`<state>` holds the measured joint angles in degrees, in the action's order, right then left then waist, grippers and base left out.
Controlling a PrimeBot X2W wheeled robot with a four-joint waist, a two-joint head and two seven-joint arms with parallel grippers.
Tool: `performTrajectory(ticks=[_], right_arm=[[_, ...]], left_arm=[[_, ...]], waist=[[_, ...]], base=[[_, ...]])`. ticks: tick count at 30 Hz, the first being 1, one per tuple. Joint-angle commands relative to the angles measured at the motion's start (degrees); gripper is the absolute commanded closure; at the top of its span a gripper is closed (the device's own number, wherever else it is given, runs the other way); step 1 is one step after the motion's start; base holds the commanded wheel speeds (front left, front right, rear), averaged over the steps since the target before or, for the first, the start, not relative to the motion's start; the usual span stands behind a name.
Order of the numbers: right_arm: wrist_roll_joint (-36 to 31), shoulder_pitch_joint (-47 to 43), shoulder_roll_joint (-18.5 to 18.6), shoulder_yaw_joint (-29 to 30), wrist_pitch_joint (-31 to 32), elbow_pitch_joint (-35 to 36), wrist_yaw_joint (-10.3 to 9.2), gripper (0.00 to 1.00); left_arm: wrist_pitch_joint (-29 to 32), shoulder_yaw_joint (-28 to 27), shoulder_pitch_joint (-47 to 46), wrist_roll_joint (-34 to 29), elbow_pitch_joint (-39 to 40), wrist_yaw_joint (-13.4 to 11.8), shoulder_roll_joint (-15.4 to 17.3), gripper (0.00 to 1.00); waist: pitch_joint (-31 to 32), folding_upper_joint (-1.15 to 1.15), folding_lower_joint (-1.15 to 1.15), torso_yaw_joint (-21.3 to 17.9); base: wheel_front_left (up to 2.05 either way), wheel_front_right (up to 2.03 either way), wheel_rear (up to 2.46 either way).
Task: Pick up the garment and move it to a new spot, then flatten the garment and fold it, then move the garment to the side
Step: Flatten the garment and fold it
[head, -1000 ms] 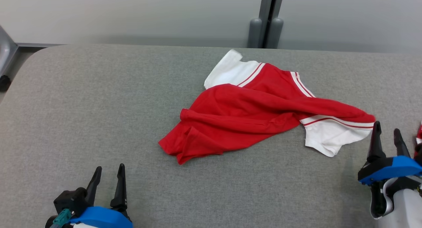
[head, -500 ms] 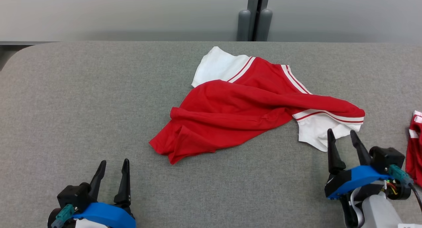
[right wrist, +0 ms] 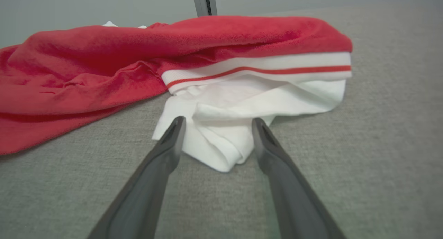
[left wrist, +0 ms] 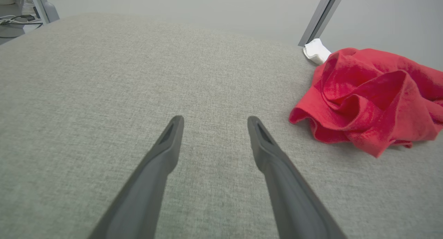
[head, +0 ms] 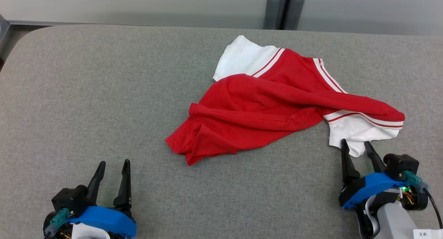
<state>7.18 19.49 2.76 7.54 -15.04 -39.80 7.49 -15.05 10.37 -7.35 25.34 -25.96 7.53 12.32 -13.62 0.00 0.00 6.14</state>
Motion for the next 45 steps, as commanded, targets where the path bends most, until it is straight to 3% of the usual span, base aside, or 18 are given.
performTrajectory(ticks=[1, 3, 5, 7, 8, 15, 23, 25, 26, 34, 45], right_arm=[[-0.2, 0.9, 0.3, 0.0, -0.2, -0.2, 0.0, 0.0], [-0.5, 1.3, 0.3, 0.5, -0.2, -1.2, 0.0, 0.02], [-0.9, 1.9, 0.3, 1.3, -0.2, -1.9, 0.0, 0.39], [-1.1, 2.4, 0.3, 2.1, -0.2, -1.9, 0.0, 1.0], [-0.9, 2.4, 0.3, 2.1, -0.2, -1.6, 0.0, 1.0], [4.0, -1.8, 0.3, 2.9, -0.2, 3.0, 0.0, 1.0], [3.5, -6.4, 0.3, 1.9, -0.2, 7.3, 0.0, 1.0], [2.2, -7.7, 0.2, 0.5, -0.2, 8.8, 0.01, 0.04], [2.1, -8.4, 0.2, -0.1, -0.2, 9.4, 0.0, 0.0], [0.5, -8.1, 0.2, -4.4, -0.2, 9.9, 0.0, 0.0], [9.7, 0.9, 0.3, -6.6, -0.2, 0.2, 0.0, 0.0]], left_arm=[[-0.2, 0.2, -1.0, 0.4, 0.2, -0.1, 0.3, 0.0], [-0.2, 0.1, -1.1, 0.5, 0.4, -0.1, 0.6, 0.0], [-0.2, 0.3, -1.2, 0.7, 0.4, -0.1, 0.6, 0.0], [-0.2, 0.3, -1.3, 0.7, 0.4, -0.1, 0.7, 0.0], [-0.2, 0.1, -1.3, 0.7, 0.4, -0.1, 0.7, 0.0], [-0.2, -0.6, 0.7, -0.1, 0.5, -0.1, 0.1, 0.0], [-0.2, -1.7, 1.7, -2.1, 1.2, -0.1, -1.3, 0.0], [-0.2, -2.1, 2.3, -3.0, 1.2, -0.1, -1.7, 0.0], [-0.2, -2.3, 2.5, -3.4, 1.1, -0.1, -1.9, 0.0], [-0.2, -3.1, 2.9, -4.8, 1.0, -0.1, -2.5, 0.0], [-0.2, 0.1, 0.2, -2.2, 1.2, -0.1, -0.1, 0.0]], waist=[[-0.4, 0.0, 0.0, 0.3], [-0.6, 0.0, 0.0, 0.4], [-0.8, 0.0, 0.0, 0.5], [-0.8, 0.0, 0.0, 0.4], [-0.7, 0.0, 0.0, 0.2], [1.5, 0.0, 0.0, -2.8], [3.9, 0.0, 0.0, -6.1], [4.7, 0.0, 0.0, -6.4], [5.1, 0.0, 0.0, -6.6], [5.0, 0.0, 0.0, -6.0], [0.7, 0.0, 0.0, -1.2]], base=[[0.0, 0.0, 0.0], [0.0, 0.0, 0.0], [0.0, 0.0, 0.0], [0.0, 0.0, 0.0], [0.0, 0.0, 0.0], [0.0, 0.0, 0.0], [0.0, 0.0, 0.0], [0.0, 0.0, 0.0], [0.0, 0.0, 0.0], [0.0, 0.0, 0.0], [0.0, 0.0, 0.0]])
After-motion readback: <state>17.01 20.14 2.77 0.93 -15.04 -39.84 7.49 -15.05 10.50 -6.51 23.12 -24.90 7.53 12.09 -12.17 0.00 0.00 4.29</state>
